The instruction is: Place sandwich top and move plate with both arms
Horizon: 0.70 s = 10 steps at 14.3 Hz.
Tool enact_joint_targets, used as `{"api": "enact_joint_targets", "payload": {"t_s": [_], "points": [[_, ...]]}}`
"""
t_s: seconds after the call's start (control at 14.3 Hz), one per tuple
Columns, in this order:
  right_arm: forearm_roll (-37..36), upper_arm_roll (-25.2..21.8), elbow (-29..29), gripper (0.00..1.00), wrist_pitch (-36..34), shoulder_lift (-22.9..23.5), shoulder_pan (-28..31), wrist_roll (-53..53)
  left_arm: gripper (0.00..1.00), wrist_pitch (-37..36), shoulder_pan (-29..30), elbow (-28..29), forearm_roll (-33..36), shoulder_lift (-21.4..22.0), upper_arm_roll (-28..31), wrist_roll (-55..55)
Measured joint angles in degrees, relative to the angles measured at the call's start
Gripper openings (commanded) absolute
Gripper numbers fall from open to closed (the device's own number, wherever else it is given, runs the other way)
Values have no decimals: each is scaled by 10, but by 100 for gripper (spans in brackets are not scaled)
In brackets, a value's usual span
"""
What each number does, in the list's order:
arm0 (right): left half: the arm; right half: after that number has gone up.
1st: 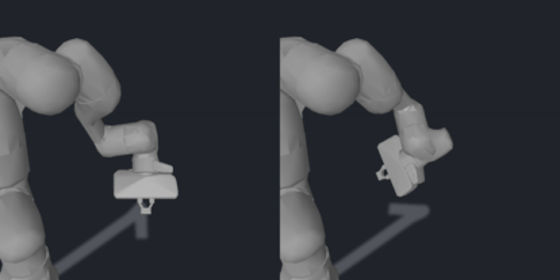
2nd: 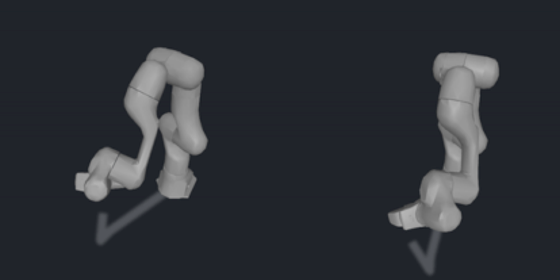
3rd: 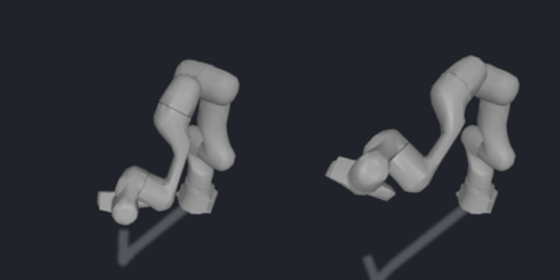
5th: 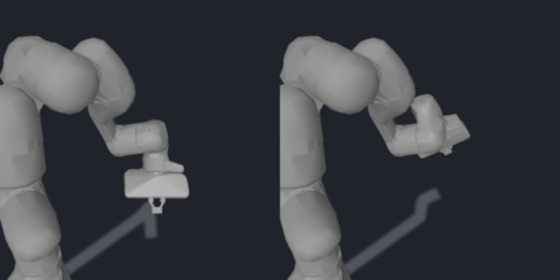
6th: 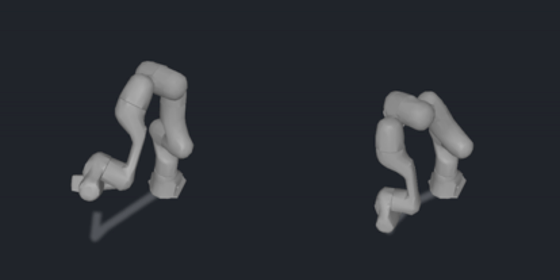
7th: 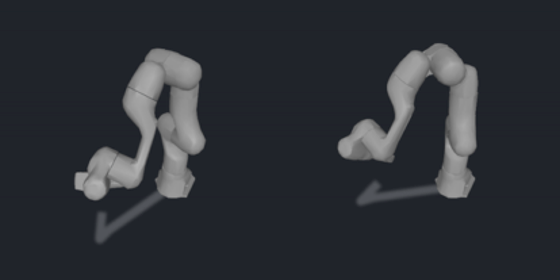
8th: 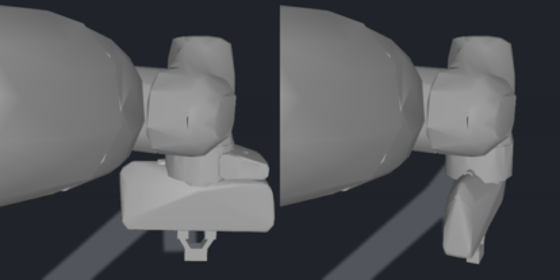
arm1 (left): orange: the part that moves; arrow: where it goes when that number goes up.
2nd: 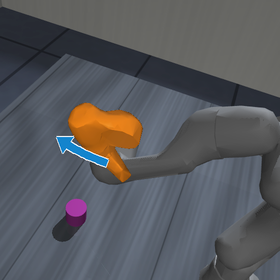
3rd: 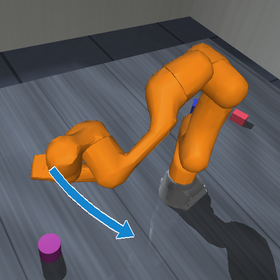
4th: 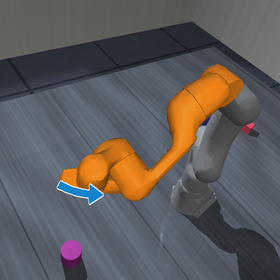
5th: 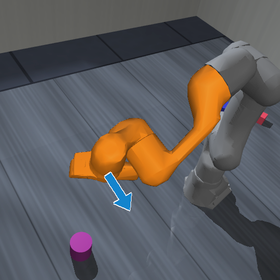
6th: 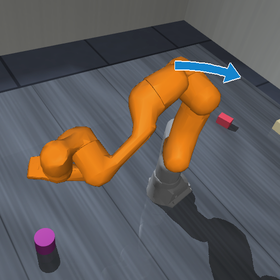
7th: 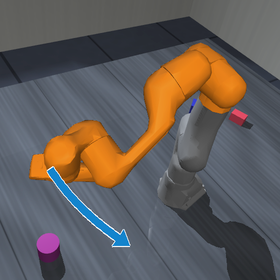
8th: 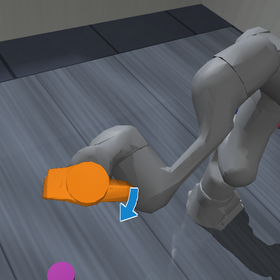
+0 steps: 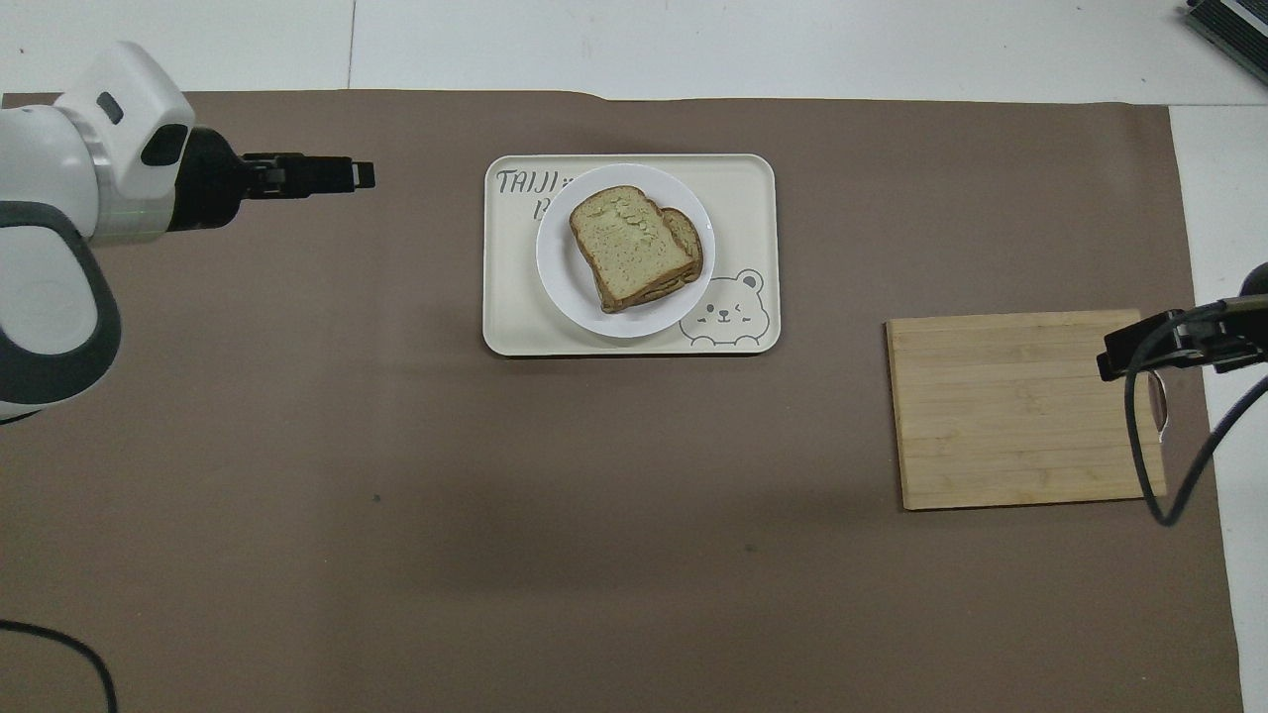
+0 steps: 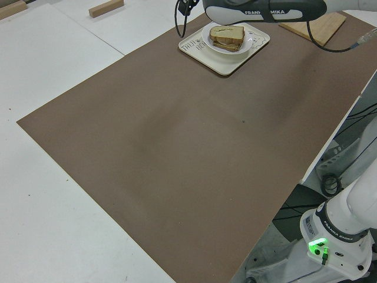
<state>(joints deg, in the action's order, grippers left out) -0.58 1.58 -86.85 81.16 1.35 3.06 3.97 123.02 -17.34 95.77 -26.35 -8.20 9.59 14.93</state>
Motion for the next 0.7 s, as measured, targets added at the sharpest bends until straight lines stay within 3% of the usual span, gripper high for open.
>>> {"api": "enact_joint_targets", "payload": {"t_s": [0.21,0.7], "points": [[0,0,0,100,0,0,0,0,100,-152,0,-66,173,19,14,-17],[0,0,0,100,0,0,0,0,100,-291,1,-132,208,35,60,-15]]}}
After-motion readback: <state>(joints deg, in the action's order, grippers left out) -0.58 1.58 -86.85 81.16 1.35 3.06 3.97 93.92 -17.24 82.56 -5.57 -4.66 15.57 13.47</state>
